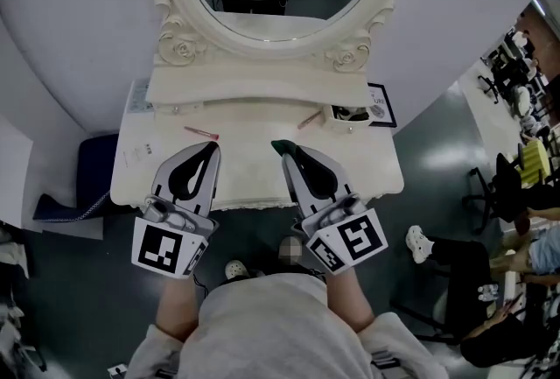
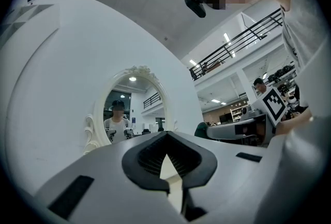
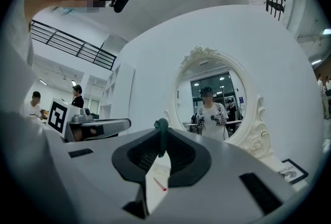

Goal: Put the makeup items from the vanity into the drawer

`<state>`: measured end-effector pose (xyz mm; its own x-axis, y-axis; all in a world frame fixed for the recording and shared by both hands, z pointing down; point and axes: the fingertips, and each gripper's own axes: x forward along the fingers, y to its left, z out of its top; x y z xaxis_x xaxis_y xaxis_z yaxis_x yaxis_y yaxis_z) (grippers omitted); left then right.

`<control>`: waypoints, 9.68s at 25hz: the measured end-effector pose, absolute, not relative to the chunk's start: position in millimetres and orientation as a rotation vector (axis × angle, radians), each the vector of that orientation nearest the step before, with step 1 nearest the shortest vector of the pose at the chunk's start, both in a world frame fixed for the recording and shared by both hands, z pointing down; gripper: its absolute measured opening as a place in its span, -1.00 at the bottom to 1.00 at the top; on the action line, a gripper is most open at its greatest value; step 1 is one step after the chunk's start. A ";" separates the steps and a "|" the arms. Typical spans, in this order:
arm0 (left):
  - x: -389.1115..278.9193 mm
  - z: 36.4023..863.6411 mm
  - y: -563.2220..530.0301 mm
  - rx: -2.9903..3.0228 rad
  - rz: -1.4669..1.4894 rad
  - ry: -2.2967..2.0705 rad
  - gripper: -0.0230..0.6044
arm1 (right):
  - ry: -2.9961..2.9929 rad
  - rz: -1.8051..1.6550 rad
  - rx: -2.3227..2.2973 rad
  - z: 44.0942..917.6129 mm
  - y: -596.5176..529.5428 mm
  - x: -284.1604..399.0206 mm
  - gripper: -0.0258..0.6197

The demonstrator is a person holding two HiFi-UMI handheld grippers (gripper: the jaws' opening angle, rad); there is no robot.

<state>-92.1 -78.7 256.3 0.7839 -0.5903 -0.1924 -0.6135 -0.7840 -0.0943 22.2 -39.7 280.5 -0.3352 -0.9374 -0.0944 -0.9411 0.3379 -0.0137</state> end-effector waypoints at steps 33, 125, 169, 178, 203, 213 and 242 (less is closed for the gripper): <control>104.3 258.0 -51.9 -2.926 0.243 0.651 -0.89 | 2.266 0.051 -2.031 287.3 11.6 217.6 -0.79; 69.9 316.0 -110.7 -2.716 -0.151 1.379 -0.89 | 2.989 -0.367 -2.417 532.7 -196.2 330.0 -0.53; 12.6 272.8 -87.5 -2.736 0.093 1.204 -0.89 | 2.584 -0.364 -2.088 406.1 -108.7 218.4 -0.84; 8.0 268.7 -81.7 -2.772 0.114 1.107 -0.89 | 2.531 -0.274 -2.061 375.3 -86.3 198.9 -0.84; -25.6 260.1 -69.2 -2.825 0.142 0.960 -0.89 | 2.408 -0.059 -2.057 313.7 -33.9 143.8 -0.84; -39.4 256.4 -65.9 -2.824 0.156 0.926 -0.89 | 2.377 0.011 -2.036 297.7 -22.8 126.7 -0.84; -72.8 254.2 -40.4 -2.826 0.171 0.886 -0.89 | 2.333 0.126 -2.008 281.2 17.0 80.4 -0.84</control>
